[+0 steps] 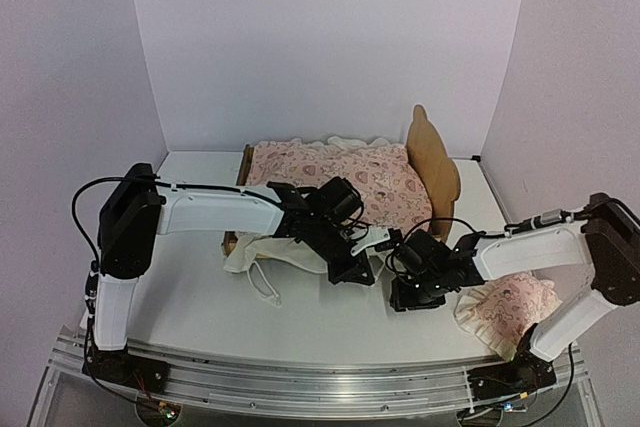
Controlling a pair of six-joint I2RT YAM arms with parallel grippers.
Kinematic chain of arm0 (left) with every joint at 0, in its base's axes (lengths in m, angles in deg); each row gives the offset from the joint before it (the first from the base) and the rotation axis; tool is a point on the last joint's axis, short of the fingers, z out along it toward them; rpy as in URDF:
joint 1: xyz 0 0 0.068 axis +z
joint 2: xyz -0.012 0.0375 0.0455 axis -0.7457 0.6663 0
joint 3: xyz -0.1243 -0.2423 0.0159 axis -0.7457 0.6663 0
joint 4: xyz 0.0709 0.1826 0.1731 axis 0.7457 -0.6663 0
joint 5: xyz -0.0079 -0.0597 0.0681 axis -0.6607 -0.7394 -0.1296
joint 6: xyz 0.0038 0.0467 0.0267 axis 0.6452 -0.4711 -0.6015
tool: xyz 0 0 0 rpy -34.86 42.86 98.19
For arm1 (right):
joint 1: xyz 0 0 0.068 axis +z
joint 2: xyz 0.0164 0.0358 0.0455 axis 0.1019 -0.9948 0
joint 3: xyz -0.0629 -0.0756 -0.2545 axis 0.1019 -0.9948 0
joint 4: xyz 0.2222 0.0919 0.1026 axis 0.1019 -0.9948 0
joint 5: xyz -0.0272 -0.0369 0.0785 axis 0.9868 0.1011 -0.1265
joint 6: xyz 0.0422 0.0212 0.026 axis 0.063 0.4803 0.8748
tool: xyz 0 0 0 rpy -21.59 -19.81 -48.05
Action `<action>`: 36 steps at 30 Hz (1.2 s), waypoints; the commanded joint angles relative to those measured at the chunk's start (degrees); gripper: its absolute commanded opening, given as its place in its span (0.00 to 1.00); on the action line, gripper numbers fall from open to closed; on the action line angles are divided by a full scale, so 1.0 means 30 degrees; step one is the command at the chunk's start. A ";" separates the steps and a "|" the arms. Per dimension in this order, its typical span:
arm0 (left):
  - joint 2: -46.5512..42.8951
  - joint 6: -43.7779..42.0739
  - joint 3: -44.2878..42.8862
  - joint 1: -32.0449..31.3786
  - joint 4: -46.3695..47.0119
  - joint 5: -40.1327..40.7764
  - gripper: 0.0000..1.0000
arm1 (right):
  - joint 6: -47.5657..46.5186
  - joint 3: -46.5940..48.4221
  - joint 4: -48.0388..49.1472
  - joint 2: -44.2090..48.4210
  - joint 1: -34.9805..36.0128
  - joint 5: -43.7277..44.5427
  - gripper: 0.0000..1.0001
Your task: Set up the pet bed
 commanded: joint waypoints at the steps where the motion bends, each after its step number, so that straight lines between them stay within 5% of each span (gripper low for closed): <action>1: -0.1019 -0.0218 -0.0085 -0.0078 -0.0615 -0.0391 0.00 | -0.0095 -0.0158 0.1384 -0.1645 0.0138 0.2367 0.37; 3: -0.1134 -0.0364 -0.0118 0.0014 -0.0724 -0.0185 0.00 | 0.0381 -0.0560 0.1225 -0.1711 0.0120 0.2433 0.14; 6: -0.1381 -0.0616 -0.0212 0.0305 -0.0923 0.0038 0.00 | 0.0587 -0.1147 0.0798 -0.0615 0.0121 0.2096 0.00; 18: -0.1407 -0.3225 -0.2946 0.1371 -0.2705 0.0533 0.00 | -0.3609 0.3013 -0.6059 0.6927 -0.1486 -0.1413 0.00; 29: -0.1422 -0.4460 -0.2723 0.1745 -0.2939 0.0067 0.00 | -0.5409 0.9015 -0.6952 0.7065 -0.2068 -0.2503 0.00; 36: -0.1017 -0.4078 -0.1160 0.0974 -0.1978 -0.1891 0.00 | -0.4704 0.9032 -0.6908 0.7051 -0.2068 -0.3354 0.00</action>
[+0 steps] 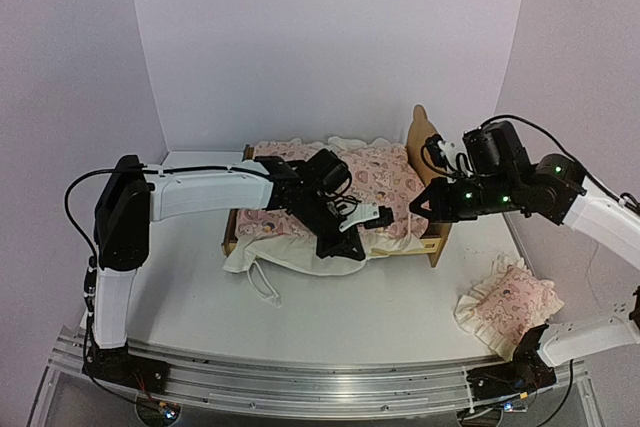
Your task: Set up the pet bed
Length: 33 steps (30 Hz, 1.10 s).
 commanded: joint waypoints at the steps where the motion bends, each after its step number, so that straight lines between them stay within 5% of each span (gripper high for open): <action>1: -0.0765 0.0070 0.1357 -0.0851 0.1021 -0.1811 0.00 | 0.0413 -0.0359 -0.0359 -0.0040 -0.0058 -0.1005 0.00; 13: 0.0454 0.2696 0.1716 -0.2108 0.3452 -0.5550 0.00 | 0.2266 -0.6232 0.0673 -0.1556 -0.0058 -0.4552 0.00; 21: 0.0602 0.4169 0.1938 -0.1643 0.4227 -0.4755 0.00 | 0.5200 -1.1623 0.9937 -0.3308 0.0358 -0.8207 0.00; 24: 0.0779 0.4289 0.1844 -0.1650 0.4583 -0.4220 0.00 | 0.4673 -1.0946 1.0276 -0.4837 0.0933 -0.9627 0.11; 28: 0.1151 0.4723 0.1609 -0.1650 0.5167 -0.3484 0.00 | 0.4229 -1.0222 0.9454 -0.5488 0.1129 -1.0054 0.42; 33: 0.1342 0.5062 0.1448 -0.1620 0.5508 -0.3372 0.00 | 0.4501 -1.1215 0.8754 -0.3443 0.1095 -0.7495 0.51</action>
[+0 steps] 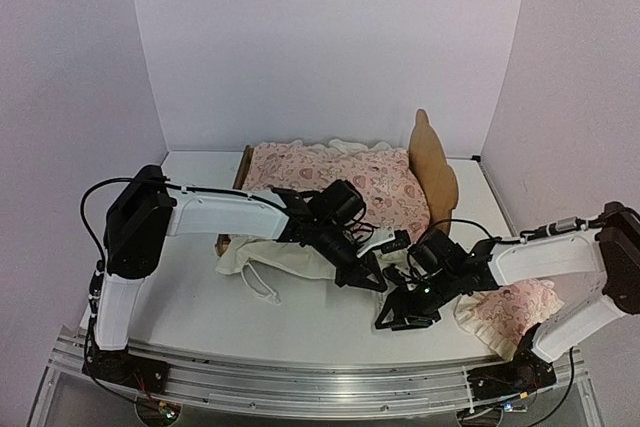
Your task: Set up the pet bed
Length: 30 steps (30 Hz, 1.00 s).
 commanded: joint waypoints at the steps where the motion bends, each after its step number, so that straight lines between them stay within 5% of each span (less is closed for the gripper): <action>1: 0.0396 0.0550 -0.0706 -0.0049 0.0659 0.0200 0.00 | 0.0255 -0.0398 0.0260 0.2183 0.0015 0.1515 0.51; 10: 0.1364 0.2860 -0.0429 -0.0228 0.2756 0.0418 0.00 | 0.2203 -0.0559 -0.1504 0.4112 -0.0136 0.6373 0.53; 18: 0.3131 0.3686 -0.0984 -0.0708 0.4846 0.1356 0.00 | 0.3854 0.0737 -0.8582 0.6310 -0.0463 1.2130 0.53; 25: 0.3511 0.1844 -0.0829 -0.0976 0.4897 0.0812 0.36 | 0.2582 0.1272 -0.8691 0.6261 -0.0544 1.2491 0.56; 30: 0.2307 -0.2722 -0.1065 -0.0966 0.1132 0.0536 0.49 | 0.1108 0.2490 -0.8201 0.4822 -0.0657 1.2256 0.57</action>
